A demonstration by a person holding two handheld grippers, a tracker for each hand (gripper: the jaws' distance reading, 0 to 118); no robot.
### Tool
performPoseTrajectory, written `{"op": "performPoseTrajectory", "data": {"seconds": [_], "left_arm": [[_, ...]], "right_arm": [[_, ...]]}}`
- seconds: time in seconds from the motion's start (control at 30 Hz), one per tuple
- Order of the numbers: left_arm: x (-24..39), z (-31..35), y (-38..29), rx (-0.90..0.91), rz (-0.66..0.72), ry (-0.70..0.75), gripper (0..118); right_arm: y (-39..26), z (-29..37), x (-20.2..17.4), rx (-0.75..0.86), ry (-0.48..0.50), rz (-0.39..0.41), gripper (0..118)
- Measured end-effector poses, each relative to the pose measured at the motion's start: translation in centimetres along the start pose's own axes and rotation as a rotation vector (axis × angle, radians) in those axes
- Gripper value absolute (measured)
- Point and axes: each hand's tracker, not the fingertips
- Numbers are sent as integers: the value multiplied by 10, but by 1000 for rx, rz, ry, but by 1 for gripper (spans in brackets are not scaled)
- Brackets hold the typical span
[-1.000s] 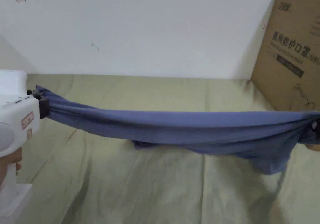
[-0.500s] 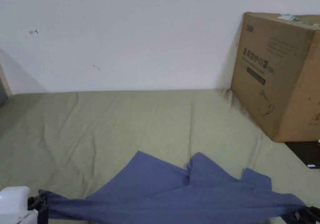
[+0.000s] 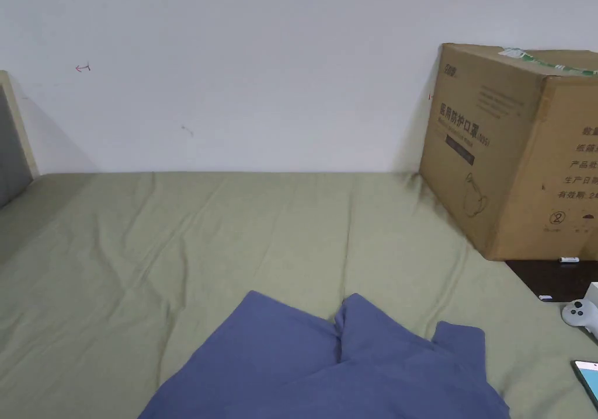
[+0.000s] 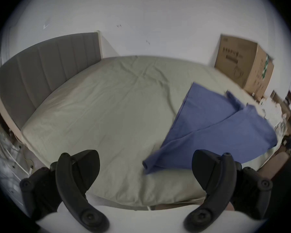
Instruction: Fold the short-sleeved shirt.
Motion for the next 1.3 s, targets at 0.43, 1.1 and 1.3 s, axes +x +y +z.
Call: {"op": "performPoseTrajectory", "data": {"seconds": [0.43,1.1,1.3], "left_arm": [[11,52,-39,73,-48,34,0],[26,-66,-17,-54,-70,-50,5],[17,-69,-13,-45,15,-84,5]], "right_arm": [[13,67,-58,194,77,53,0],[52,18,-87,68,128,109,0],[124,-99,-84,-5,236,175,0]]}}
